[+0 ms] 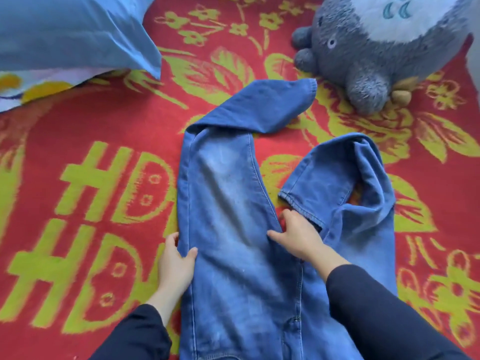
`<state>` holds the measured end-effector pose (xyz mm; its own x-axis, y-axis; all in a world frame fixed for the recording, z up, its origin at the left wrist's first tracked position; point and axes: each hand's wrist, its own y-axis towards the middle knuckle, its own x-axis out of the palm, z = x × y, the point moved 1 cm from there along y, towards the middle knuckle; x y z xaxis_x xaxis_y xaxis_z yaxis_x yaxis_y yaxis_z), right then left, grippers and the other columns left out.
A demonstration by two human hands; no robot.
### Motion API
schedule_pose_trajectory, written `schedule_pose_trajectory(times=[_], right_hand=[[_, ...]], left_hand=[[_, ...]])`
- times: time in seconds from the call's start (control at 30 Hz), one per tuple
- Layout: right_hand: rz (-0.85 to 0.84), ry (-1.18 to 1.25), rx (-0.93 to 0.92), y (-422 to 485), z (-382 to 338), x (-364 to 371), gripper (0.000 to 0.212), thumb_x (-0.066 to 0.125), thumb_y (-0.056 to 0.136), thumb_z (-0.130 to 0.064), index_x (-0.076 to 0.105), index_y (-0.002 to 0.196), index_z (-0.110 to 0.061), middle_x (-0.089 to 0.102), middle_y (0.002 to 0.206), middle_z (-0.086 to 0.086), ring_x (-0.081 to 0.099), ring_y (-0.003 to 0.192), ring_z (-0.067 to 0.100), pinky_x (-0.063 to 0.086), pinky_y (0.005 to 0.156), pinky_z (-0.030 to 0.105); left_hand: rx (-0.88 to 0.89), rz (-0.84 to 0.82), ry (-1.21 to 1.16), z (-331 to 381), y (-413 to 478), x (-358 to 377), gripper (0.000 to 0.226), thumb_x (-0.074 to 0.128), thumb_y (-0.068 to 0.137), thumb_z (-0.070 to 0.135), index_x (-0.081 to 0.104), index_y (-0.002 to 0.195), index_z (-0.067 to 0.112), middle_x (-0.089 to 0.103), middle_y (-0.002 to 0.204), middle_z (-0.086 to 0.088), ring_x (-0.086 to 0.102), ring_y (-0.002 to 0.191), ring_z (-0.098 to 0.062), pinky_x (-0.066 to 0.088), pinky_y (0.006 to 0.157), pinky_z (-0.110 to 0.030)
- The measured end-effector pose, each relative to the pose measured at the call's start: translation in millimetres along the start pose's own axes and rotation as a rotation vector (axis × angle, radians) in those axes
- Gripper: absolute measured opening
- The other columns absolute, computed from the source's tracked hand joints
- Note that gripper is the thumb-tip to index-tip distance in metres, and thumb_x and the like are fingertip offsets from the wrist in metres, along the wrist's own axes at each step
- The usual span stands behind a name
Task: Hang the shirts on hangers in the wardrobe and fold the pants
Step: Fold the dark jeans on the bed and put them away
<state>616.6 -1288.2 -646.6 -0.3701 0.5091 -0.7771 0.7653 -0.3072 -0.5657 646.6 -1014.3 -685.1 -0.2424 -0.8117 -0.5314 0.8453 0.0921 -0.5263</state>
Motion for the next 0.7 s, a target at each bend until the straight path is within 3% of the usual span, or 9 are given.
schedule_pose_trajectory(times=[0.1,0.2,0.27,0.37,0.5,0.63,0.7], right_hand=[[-0.045,-0.027,0.031,-15.3,5.3,12.7,0.035,0.056,0.089,-0.045,0.039,0.09,-0.015,0.052,0.088,0.003,0.054,0.092,0.03,0.036,0.07,0.037],[0.186,-0.183,-0.071,-38.7,15.1,15.4,0.032,0.053,0.091,-0.043,0.049,0.105,-0.014,0.057,0.104,0.004,0.05,0.103,0.028,0.038,0.081,0.04],[0.369,-0.019,-0.061,-66.4,30.2,17.7,0.034,0.06,0.089,-0.034,0.056,0.113,-0.01,0.059,0.108,0.005,0.05,0.105,0.029,0.037,0.084,0.04],[0.509,0.138,0.115,-121.6,74.9,34.5,0.039,0.07,0.083,-0.018,0.058,0.117,-0.003,0.059,0.112,0.012,0.052,0.106,0.035,0.039,0.084,0.045],[0.449,0.126,0.376,-194.9,141.0,70.5,0.048,0.072,0.08,-0.016,0.054,0.123,-0.002,0.054,0.12,0.018,0.048,0.11,0.039,0.04,0.086,0.05],[0.275,0.166,0.737,-249.3,187.3,106.7,0.07,0.07,0.082,-0.04,0.041,0.135,-0.005,0.039,0.137,0.018,0.035,0.126,0.037,0.033,0.097,0.053],[0.158,0.235,0.86,-261.8,197.9,119.5,0.068,0.065,0.083,-0.052,0.046,0.13,-0.007,0.034,0.14,0.017,0.03,0.129,0.034,0.03,0.101,0.051]], left_hand=[[-0.012,0.016,0.012,-0.9,-14.3,3.5,0.053,0.07,0.084,0.017,0.042,0.128,0.01,0.061,0.117,-0.011,0.059,0.103,-0.032,0.043,0.079,-0.038],[-0.02,-0.001,0.058,-12.7,-43.0,1.7,0.067,0.072,0.083,0.025,0.033,0.136,0.013,0.062,0.117,-0.011,0.06,0.102,-0.034,0.043,0.076,-0.037],[-0.077,-0.016,0.116,-29.6,-69.8,0.6,0.079,0.071,0.084,0.032,0.022,0.144,0.014,0.064,0.118,-0.015,0.059,0.107,-0.038,0.044,0.081,-0.041],[-0.145,-0.035,0.162,-55.6,-118.7,2.0,0.083,0.069,0.085,0.037,0.018,0.145,0.013,0.063,0.119,-0.02,0.057,0.112,-0.041,0.044,0.086,-0.045],[-0.191,-0.03,0.213,-82.6,-174.8,9.1,0.077,0.069,0.086,0.031,0.024,0.144,0.008,0.054,0.13,-0.027,0.053,0.116,-0.045,0.042,0.089,-0.046],[-0.274,-0.003,0.259,-104.7,-211.8,17.6,0.072,0.065,0.09,0.03,0.024,0.144,0.008,0.056,0.126,-0.027,0.054,0.113,-0.046,0.041,0.086,-0.046],[-0.26,0.006,0.28,-111.5,-220.2,22.2,0.067,0.062,0.091,0.025,0.025,0.144,0.007,0.057,0.123,-0.025,0.055,0.111,-0.045,0.041,0.084,-0.044]])
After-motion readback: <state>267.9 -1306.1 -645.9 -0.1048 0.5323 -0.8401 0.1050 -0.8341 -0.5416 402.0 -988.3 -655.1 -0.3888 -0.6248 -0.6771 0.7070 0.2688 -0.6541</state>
